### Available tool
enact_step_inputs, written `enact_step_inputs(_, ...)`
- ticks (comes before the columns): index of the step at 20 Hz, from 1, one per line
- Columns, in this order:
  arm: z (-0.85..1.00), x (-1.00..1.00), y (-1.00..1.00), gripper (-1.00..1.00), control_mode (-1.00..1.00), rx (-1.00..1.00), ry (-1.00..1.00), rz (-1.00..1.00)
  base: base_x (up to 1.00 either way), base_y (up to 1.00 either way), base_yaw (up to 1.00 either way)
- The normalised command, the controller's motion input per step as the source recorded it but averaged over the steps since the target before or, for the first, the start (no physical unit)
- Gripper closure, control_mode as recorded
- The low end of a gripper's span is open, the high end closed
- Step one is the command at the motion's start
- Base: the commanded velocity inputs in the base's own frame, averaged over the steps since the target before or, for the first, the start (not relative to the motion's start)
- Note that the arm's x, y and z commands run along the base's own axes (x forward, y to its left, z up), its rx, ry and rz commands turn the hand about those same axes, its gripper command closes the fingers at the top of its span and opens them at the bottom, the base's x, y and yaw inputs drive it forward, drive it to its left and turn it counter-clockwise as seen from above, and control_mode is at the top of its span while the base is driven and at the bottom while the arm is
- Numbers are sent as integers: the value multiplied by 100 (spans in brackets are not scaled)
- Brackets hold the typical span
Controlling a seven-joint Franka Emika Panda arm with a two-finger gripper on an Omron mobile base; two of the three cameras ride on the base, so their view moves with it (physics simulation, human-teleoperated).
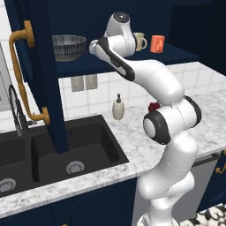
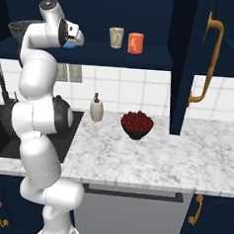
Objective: Gather all objects into one cabinet and sort the glasses and bowls to opposite sides.
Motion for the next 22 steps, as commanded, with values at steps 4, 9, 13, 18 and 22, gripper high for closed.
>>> enact_step_inputs(4,0,28,-1,-100,-100,0,0,15,0,0,0)
enact_step_inputs(9,0,35,-1,-100,-100,0,0,11,0,0,0)
enact_step_inputs(13,0,9,0,100,-100,0,-2,7,0,0,0)
enact_step_inputs(18,0,-3,0,100,-100,0,-3,3,0,0,0)
enact_step_inputs(22,-2,-8,-1,100,-100,-1,-4,0,0,0,0)
